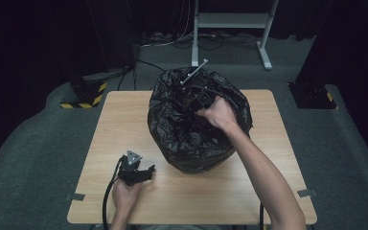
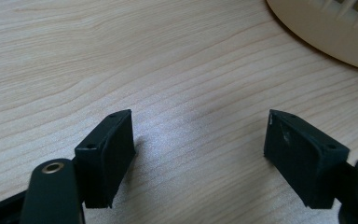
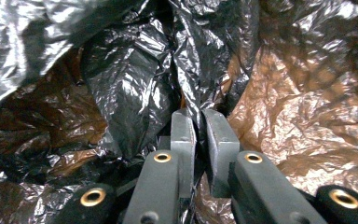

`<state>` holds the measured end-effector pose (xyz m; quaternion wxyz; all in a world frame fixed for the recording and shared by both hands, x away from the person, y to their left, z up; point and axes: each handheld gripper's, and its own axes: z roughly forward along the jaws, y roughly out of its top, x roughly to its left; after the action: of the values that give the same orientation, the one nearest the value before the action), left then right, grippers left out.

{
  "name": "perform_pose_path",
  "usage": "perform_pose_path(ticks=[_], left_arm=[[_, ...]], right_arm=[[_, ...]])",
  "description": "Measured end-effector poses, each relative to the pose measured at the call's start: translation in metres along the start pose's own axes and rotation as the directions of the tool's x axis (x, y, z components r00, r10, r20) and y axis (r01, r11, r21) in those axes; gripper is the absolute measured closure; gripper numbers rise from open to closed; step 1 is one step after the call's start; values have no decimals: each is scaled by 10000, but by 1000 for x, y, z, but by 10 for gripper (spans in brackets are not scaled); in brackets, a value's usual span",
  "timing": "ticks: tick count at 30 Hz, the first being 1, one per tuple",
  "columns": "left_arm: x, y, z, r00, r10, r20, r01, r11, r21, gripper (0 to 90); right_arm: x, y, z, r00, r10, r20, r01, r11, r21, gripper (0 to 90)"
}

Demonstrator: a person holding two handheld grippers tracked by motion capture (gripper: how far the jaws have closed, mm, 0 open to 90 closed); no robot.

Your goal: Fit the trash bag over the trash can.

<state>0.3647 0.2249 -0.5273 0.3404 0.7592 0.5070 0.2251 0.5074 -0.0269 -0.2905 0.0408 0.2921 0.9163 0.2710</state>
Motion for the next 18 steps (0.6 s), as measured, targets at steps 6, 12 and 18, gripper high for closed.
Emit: perform_pose_path(ticks=[6, 12, 18], left_arm=[[0, 0, 0, 10000, 5, -4, -5, 10000, -8, 242], [0, 0, 0, 10000, -18, 6, 18, 10000, -8, 242], [0, 0, 0, 10000, 7, -3, -7, 10000, -4, 243]], right_arm=[[2, -7, -18, 9999, 23, 146, -11, 9967, -817, 713], [-3, -20, -44, 9996, 183, 232, -144, 9872, -1589, 697], [-15, -36, -64, 9975, 543, 446, -435, 9754, -2161, 695]])
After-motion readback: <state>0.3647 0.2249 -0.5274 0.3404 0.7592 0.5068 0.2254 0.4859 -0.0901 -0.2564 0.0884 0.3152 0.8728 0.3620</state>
